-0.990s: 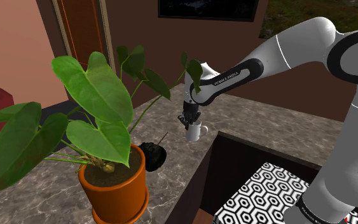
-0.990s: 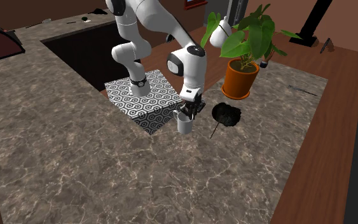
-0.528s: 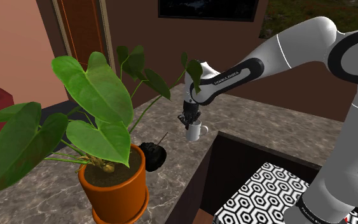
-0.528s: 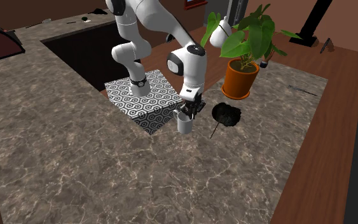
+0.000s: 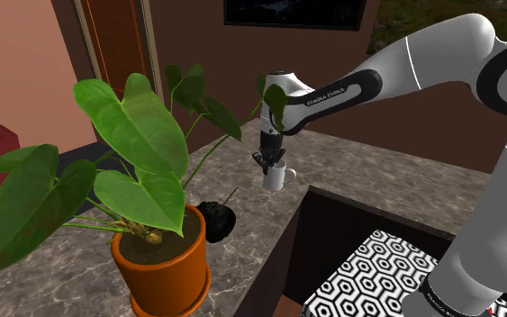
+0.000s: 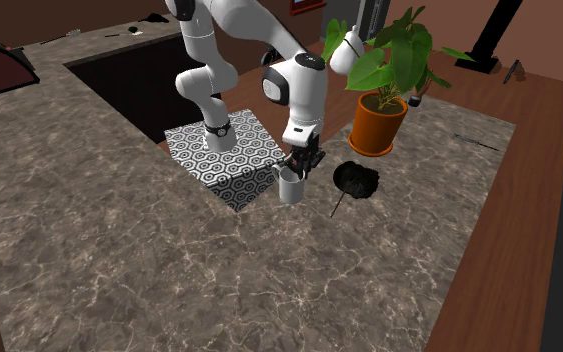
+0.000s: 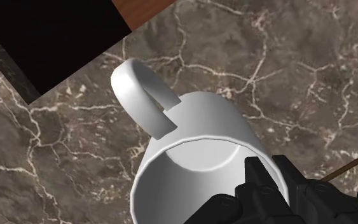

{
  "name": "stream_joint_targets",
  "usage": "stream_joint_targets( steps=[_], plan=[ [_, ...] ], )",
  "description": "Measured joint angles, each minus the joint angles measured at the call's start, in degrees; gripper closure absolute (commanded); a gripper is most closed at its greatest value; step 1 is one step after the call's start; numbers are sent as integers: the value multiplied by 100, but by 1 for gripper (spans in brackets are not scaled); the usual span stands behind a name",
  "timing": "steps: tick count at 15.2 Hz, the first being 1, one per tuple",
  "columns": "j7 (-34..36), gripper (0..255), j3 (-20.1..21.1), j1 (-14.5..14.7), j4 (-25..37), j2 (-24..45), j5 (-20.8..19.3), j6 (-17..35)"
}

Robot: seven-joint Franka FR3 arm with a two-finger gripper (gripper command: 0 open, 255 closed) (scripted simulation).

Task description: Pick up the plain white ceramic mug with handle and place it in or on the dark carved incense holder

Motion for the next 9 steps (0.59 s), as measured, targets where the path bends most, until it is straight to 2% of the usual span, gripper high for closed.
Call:
stream_joint_targets(
  steps=[9],
  plan=[
    [-78, 255, 5, -12, 417, -241, 83, -650]
  ],
)
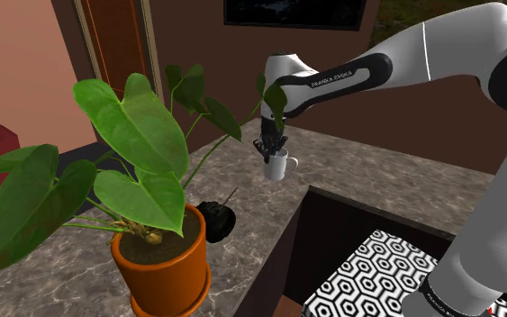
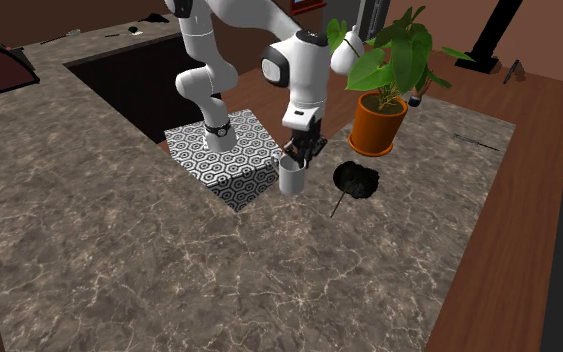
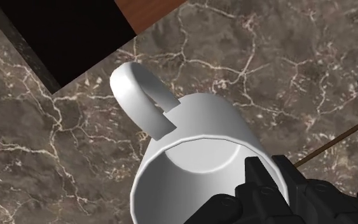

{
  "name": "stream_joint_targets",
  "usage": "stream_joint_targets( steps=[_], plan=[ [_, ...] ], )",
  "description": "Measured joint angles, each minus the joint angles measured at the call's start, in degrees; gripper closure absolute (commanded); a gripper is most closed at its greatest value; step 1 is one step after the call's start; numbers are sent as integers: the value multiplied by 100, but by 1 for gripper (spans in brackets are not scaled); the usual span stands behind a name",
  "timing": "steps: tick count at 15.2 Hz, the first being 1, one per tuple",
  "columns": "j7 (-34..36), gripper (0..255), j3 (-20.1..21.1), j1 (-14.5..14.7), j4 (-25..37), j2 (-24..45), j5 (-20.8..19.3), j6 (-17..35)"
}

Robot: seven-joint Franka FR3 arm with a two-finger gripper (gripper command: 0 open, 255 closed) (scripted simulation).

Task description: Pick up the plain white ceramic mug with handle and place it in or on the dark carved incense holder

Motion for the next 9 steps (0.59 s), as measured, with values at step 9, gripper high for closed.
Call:
stream_joint_targets(
  steps=[9],
  plan=[
    [793, 255, 333, 445, 943, 441, -180, -558]
  ],
)
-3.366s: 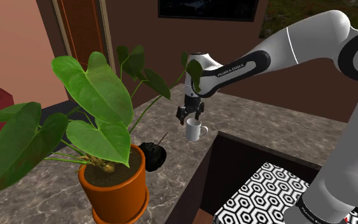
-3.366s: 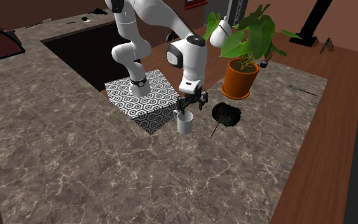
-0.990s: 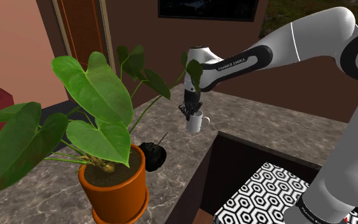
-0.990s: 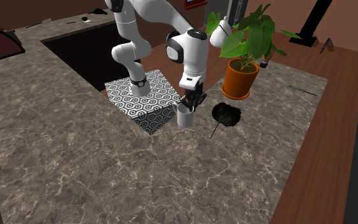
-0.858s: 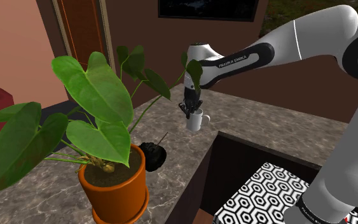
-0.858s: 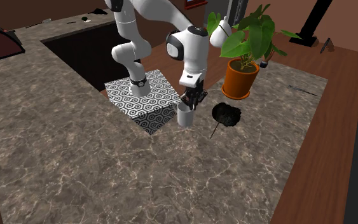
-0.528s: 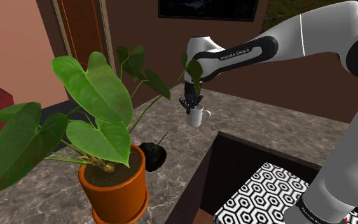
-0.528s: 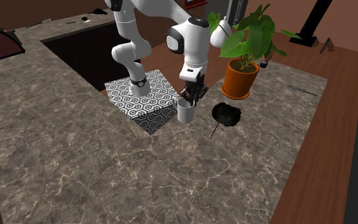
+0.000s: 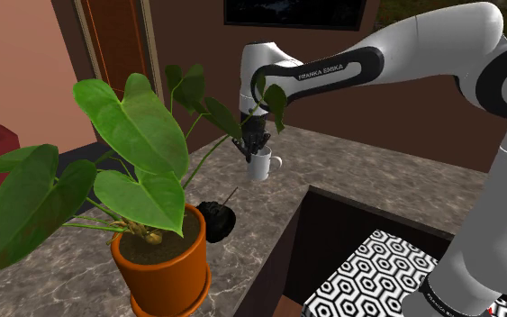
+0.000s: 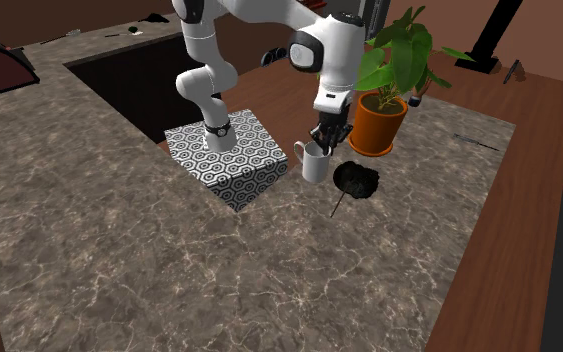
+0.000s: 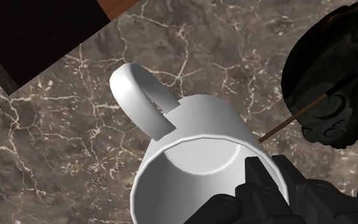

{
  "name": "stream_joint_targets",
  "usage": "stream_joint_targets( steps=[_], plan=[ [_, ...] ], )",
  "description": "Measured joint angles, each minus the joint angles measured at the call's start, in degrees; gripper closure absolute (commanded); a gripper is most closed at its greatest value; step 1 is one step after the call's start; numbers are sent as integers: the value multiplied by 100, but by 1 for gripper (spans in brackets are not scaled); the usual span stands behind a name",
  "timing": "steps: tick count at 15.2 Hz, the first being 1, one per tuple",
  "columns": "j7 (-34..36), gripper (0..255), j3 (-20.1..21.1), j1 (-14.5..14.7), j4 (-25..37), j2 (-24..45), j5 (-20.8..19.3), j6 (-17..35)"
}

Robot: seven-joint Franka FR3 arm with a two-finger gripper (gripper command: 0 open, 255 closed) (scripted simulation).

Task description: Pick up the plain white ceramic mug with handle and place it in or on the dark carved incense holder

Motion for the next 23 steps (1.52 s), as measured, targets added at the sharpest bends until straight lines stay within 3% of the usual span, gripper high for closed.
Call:
stream_joint_targets(
  steps=[8, 11, 23],
  plan=[
    [992, 255, 311, 706, 1490, 965, -382, -634],
    [1334, 255, 376, 1057, 2320, 1510, -574, -971],
    [1500, 255, 351, 1088, 1730, 1696, -670, -219]
  ],
)
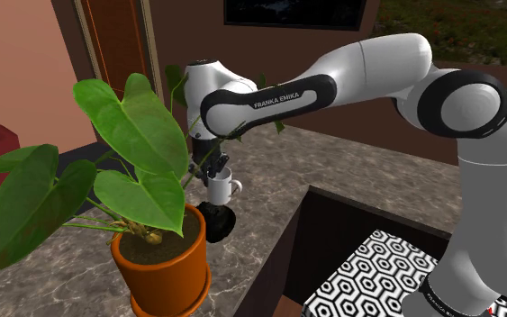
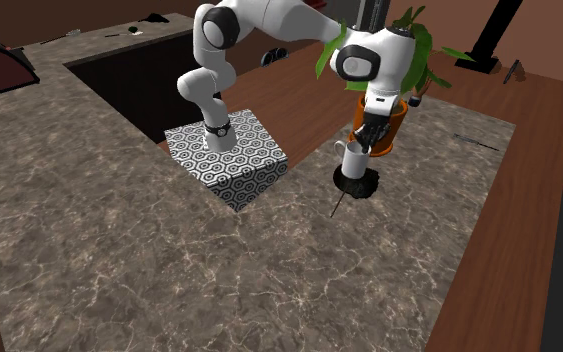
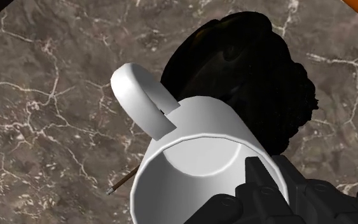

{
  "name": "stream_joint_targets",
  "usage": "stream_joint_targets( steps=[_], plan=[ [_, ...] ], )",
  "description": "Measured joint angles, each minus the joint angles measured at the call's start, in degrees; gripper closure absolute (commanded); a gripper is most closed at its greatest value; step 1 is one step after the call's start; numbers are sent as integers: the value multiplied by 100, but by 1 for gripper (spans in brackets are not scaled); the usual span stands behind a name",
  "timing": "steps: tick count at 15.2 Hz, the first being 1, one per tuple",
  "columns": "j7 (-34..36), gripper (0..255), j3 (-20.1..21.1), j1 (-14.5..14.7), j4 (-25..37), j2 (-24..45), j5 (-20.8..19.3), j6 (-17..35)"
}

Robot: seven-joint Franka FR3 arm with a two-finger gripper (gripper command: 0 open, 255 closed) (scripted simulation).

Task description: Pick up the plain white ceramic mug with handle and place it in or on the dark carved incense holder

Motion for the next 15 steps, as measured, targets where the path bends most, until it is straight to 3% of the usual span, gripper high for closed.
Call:
stream_joint_targets(
  steps=[8, 14, 15],
  plan=[
    [80, 255, -35, 2, -367, 152, -77, 507],
    [85, 255, -38, 1, -396, 160, -82, 548],
    [85, 0, -38, 1, -397, 160, -82, 548]
  ],
)
